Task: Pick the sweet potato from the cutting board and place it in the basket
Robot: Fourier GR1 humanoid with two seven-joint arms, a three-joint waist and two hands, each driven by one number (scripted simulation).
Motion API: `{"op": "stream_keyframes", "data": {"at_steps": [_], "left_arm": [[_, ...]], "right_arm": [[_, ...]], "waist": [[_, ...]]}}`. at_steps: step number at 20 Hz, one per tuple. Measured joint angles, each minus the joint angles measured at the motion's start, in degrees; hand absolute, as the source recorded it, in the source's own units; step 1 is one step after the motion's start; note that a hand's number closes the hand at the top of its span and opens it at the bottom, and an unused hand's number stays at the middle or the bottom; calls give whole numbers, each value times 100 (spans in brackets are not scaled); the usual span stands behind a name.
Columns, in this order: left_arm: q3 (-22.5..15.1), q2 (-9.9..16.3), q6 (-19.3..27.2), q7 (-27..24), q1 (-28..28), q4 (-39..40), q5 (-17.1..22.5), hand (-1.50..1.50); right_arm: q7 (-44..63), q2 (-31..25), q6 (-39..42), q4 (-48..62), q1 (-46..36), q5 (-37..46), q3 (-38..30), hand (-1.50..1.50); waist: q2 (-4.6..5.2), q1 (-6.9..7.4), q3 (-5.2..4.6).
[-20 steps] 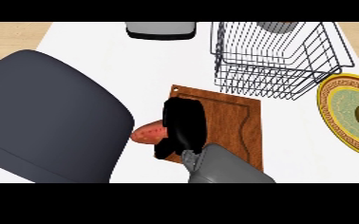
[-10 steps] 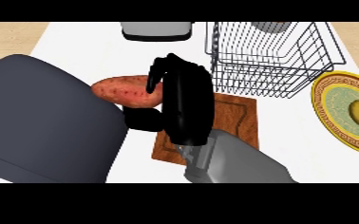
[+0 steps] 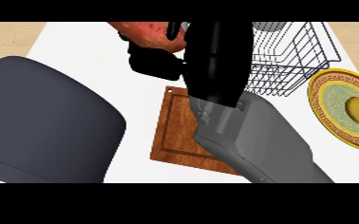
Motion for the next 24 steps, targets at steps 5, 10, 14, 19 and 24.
{"op": "stream_keyframes", "data": {"at_steps": [5,10,14,19,24], "left_arm": [[10,-25,23,31,-5,-14,-55,0],[37,-32,-24,53,-51,10,-55,0],[-8,-112,-3,36,-36,-55,-103,0],[31,-110,-42,40,-70,-11,-145,0],[93,-114,-158,-30,-62,17,-80,0]], "right_arm": [[-98,-91,294,238,-317,-79,-737,150],[-349,-361,498,670,-525,-248,-1336,150],[-659,-554,553,1134,-504,-417,-1677,150],[-1090,-653,407,1705,-472,-659,-2056,150],[-1542,-589,-53,1833,-59,-1029,-2460,150]], "waist": [[17,3,6],[34,23,8],[49,56,-3],[57,81,7],[58,70,6]]}}
